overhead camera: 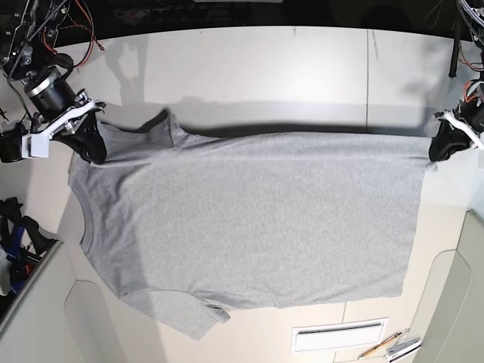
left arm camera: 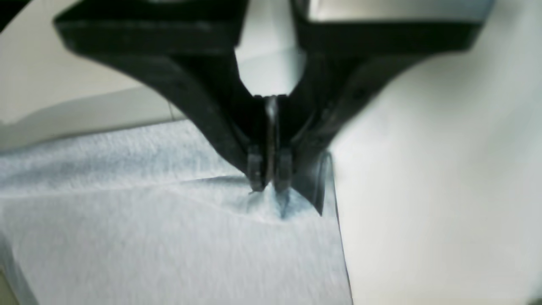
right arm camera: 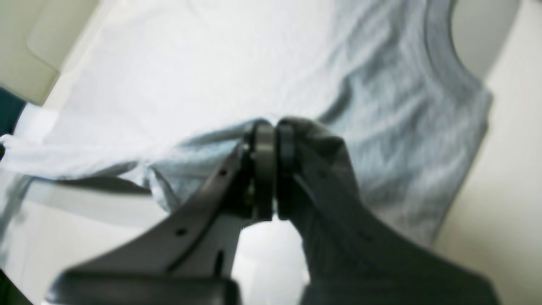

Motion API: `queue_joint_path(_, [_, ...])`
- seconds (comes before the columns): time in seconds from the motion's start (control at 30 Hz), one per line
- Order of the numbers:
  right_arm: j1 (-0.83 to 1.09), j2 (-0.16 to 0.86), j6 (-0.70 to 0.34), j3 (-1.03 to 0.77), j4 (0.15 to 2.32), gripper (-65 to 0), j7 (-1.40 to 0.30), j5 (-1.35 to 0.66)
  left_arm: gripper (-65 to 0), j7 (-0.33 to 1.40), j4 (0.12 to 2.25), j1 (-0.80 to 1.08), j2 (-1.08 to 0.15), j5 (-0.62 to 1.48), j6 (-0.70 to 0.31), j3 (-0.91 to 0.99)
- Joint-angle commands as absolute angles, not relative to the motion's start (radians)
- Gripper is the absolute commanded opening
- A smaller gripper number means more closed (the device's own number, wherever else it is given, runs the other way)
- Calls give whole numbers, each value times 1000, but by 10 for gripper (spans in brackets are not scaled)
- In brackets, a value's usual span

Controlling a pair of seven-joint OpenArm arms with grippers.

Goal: Fold the T-shirt properly
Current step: 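Lift the grasped edge with both grippers and fold it across the shirt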

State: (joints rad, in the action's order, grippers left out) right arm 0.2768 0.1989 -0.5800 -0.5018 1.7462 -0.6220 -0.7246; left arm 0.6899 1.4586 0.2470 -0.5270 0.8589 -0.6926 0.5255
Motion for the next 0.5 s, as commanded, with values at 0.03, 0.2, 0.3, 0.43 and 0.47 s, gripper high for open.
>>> queue_joint_path(0.03, [238,211,-580,-504,1726,-650,-596,-740,-650,669,1456,212,-549,847,-698,511])
queue_joint_path(0.2, [156,212,-581,-490,1652,-650,-596,-739,-650,637,1410,154,-549,833,-698,475])
queue_joint_path(0.3, [97,221,-581,-472,1611,-650,-596,-705,-650,619,1371,108,-549,773,-698,460])
queue_joint_path(0.43, [4,249,-581,-424,1536,-650,-595,-684,-650,602,1316,47,-549,756,-698,424])
queue_joint_path(0.47, [-24,255,-581,-406,1512,-650,-595,-672,-650,602,1301,32,-549,756,-698,411])
